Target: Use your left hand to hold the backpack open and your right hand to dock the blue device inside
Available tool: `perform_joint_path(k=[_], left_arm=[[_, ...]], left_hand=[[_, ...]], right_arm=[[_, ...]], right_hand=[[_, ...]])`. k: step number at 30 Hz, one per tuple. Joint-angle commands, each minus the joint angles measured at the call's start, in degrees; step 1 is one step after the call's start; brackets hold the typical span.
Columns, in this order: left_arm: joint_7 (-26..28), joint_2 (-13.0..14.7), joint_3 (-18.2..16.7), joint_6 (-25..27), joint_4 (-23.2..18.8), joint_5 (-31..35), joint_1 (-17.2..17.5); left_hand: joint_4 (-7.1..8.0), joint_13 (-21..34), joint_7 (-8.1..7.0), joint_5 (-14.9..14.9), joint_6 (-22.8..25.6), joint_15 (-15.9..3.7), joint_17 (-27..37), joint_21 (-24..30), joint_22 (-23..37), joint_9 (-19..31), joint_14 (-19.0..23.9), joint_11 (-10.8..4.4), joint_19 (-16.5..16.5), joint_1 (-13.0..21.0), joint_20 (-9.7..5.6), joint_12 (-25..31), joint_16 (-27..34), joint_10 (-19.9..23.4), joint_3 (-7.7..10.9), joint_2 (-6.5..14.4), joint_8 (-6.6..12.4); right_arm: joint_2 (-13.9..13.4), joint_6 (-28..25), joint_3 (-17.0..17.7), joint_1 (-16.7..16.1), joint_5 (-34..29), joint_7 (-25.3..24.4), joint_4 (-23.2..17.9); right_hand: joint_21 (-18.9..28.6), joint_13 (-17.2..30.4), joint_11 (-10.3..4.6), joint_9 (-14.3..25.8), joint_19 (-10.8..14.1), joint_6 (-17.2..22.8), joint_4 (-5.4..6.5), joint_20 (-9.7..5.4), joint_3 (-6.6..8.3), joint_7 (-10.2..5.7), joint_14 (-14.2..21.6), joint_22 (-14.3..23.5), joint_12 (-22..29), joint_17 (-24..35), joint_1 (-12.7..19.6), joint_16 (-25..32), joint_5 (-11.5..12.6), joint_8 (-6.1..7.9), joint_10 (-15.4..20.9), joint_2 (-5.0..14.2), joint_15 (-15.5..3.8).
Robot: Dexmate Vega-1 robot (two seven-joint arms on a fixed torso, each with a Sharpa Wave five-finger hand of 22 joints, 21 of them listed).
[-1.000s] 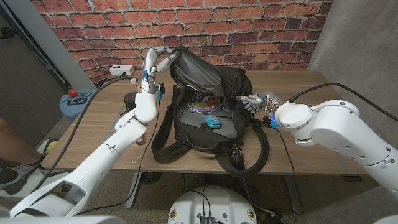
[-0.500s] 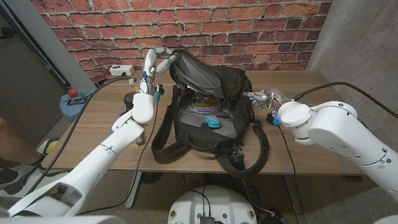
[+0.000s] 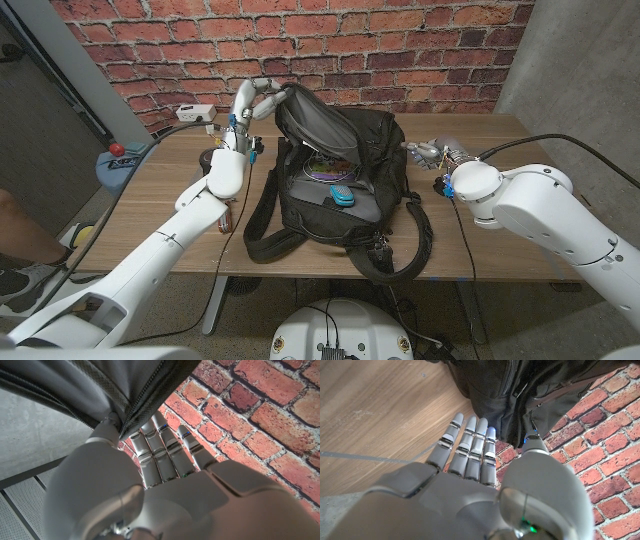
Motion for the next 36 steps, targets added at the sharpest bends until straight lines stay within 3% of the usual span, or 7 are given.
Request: perform_joint_path(k=[1,20,30,36], left_arm=[[-6.3,1.7,0.8,-1.9,0.3,-3.0,-0.6],[-16.2,4.6,1.4,-2.7,-0.2,-8.4,-1.2],[-24.8,6.5,2.7,-3.8,1.0,-12.9,-3.5],[-27.9,6.8,3.1,-4.4,1.7,-14.9,-4.4]], left_hand=[[0.0,-0.3,-0.25,-0.3,0.6,0.1,0.1,-0.2,0.1,0.1,-0.7,-1.14,-0.1,-0.3,-0.28,-0.6,-0.5,0.5,-0.12,-0.1,-0.21],[0.1,-0.8,-0.87,-0.9,0.5,0.36,-0.2,-0.2,0.1,-0.2,-1.1,-1.24,-0.3,-0.4,-0.1,-1.4,-0.4,0.3,-0.57,0.0,-0.77],[0.34,-1.5,-1.2,-1.5,0.0,1.03,0.0,-0.4,0.1,-0.3,-2.2,-1.35,-1.0,-0.7,0.32,-2.3,-0.4,-0.2,-1.05,0.4,-1.21],[1.74,-1.8,-0.75,-2.5,-1.3,2.62,-0.5,-0.8,0.1,-0.3,-3.9,-0.93,-2.2,-3.4,1.13,-3.6,-1.0,-2.1,-2.01,0.4,-1.98]], right_arm=[[0.6,3.7,1.4,-1.4,-1.5,0.6,2.6],[0.8,7.0,2.8,-2.2,-1.9,1.5,6.0],[0.8,8.2,3.5,-2.6,-1.6,1.8,7.1],[0.9,9.0,4.1,-3.2,-1.3,1.7,7.5]], right_hand=[[0.4,0.1,-0.51,0.1,0.2,0.4,-0.49,-0.47,0.06,-0.44,0.2,0.2,-0.3,0.3,0.2,0.4,-0.3,0.24,0.3,0.68,-0.21],[0.4,-0.3,-0.63,0.0,0.2,0.5,-0.73,-0.6,0.13,-0.58,0.2,0.2,-0.6,0.5,0.3,0.4,-0.6,0.17,0.4,0.86,-0.35],[0.3,-0.3,-0.49,0.0,0.1,0.3,-0.84,-0.57,0.06,-0.53,0.1,0.2,-0.8,0.6,0.3,0.3,-0.7,0.06,0.4,0.79,-0.32],[0.3,-0.3,-0.63,0.0,0.1,0.3,-0.89,-0.55,0.06,-0.55,0.1,0.2,-0.8,0.6,0.3,0.2,-0.8,0.03,0.4,0.82,-0.35]])
